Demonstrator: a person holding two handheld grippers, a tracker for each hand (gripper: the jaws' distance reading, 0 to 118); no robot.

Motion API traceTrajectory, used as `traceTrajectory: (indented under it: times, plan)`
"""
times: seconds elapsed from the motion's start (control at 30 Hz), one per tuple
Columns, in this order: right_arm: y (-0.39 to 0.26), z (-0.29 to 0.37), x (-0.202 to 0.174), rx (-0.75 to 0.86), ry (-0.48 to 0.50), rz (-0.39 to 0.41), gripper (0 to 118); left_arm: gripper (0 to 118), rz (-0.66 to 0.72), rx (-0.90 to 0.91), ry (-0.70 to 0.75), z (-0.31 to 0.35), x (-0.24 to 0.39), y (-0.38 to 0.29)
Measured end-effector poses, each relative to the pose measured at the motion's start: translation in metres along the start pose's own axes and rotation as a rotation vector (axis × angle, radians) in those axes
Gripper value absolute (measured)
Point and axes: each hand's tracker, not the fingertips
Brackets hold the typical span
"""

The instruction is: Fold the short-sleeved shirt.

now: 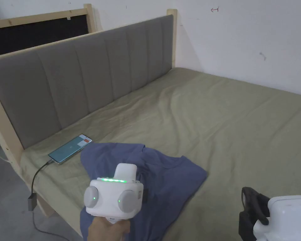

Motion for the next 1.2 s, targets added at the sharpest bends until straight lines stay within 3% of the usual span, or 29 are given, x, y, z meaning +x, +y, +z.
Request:
traceTrajectory:
  times: [0.03,0.07,0.2,0.47,0.53,0.57,0.6,0.63,0.67,0.7,0.8,0.93,1.2]
  plan:
    - [-0.001,-0.002,0.001,-0.010,0.002,0.000,0,91,-0.007,-0.010,-0.005,-0.005,-0.004,0.005]
    - [-0.002,-0.004,0.001,-0.017,0.002,0.001,0,112,0.003,-0.018,-0.007,-0.008,-0.006,0.010]
    - [-0.006,-0.010,0.002,-0.038,0.003,0.015,0,113,-0.003,0.048,0.078,-0.015,-0.013,0.018]
    - [-0.013,-0.016,0.009,-0.084,0.014,0.045,0,112,-0.004,-0.166,0.086,-0.078,-0.015,0.008]
    - [-0.015,-0.019,0.011,-0.092,0.006,0.043,0,107,0.077,-0.127,0.075,-0.073,-0.020,0.007]
    - [-0.015,-0.020,0.013,-0.098,0.007,0.034,0,97,0.079,-0.129,0.081,-0.070,-0.020,0.011]
    - [-0.016,-0.020,0.014,-0.103,0.009,0.021,0,80,0.086,-0.117,0.071,-0.066,-0.022,0.015]
    - [-0.016,-0.020,0.015,-0.105,0.012,0.010,0,49,0.083,-0.092,0.075,-0.062,-0.021,0.018]
    - [-0.017,-0.020,0.015,-0.107,0.012,0.006,0,2,0.077,-0.073,0.094,-0.062,-0.019,0.020]
    - [-0.017,-0.020,0.014,-0.109,0.009,0.005,0,2,0.048,-0.101,0.154,-0.065,-0.018,0.018]
    - [-0.018,-0.016,0.015,-0.115,0.012,0.008,0,2,-0.009,-0.114,0.139,-0.064,-0.009,0.014]
    - [-0.016,-0.007,0.018,-0.110,0.002,0.031,0,2,0.069,-0.104,0.084,-0.043,-0.011,0.019]
    - [-0.004,0.025,0.036,-0.052,-0.041,-0.018,0,2,0.134,0.042,-0.083,0.037,-0.023,0.059]
